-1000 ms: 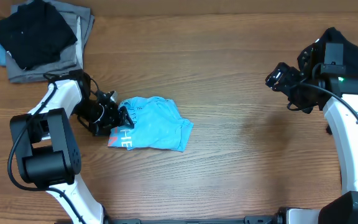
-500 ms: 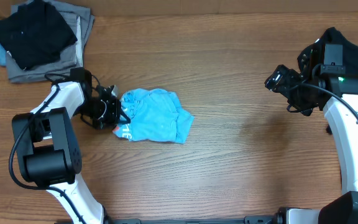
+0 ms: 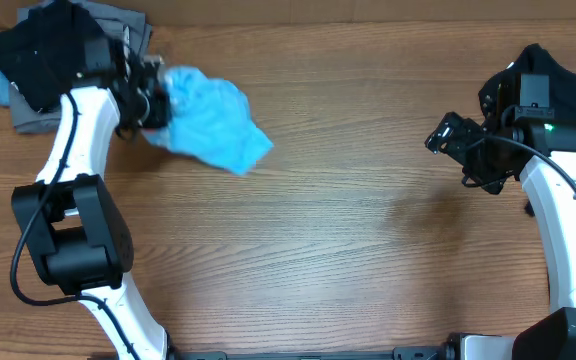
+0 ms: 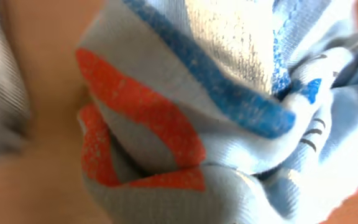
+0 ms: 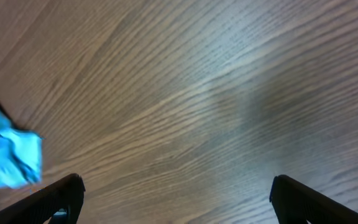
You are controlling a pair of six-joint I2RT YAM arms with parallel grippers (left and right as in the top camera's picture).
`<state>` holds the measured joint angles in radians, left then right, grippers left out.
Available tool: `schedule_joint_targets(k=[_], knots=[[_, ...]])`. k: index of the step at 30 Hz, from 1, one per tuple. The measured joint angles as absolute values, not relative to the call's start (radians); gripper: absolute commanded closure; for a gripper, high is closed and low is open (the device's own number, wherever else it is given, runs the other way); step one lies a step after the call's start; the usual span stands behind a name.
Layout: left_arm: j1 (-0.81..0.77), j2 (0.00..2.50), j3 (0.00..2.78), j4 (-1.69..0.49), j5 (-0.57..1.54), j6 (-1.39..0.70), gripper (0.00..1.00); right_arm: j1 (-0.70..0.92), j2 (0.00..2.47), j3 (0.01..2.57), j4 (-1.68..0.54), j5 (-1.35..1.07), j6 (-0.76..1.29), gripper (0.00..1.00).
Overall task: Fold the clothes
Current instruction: 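Carry the bundle to the top-left clothes stack with the left gripper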
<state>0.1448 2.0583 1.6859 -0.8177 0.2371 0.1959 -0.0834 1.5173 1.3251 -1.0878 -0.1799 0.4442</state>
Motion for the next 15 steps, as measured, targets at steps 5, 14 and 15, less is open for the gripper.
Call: schedule_joint_targets(k=[5,14,15], knots=[[0.162,2.06,1.829,-0.757,0.165,0.226,0.96,-0.083,1.517,1.325,-1.092,-0.196,0.445,0.0],[0.223,2.06,1.929,-0.607,0.092,0.244,0.95,-0.083,1.517,1.325,-1.093,-0.221,0.474,0.0],[0.236,2.06,1.933,-0.584,0.091,0.244,0.94,-0.083,1.517,1.325,-1.097,-0.222,0.476,0.0]])
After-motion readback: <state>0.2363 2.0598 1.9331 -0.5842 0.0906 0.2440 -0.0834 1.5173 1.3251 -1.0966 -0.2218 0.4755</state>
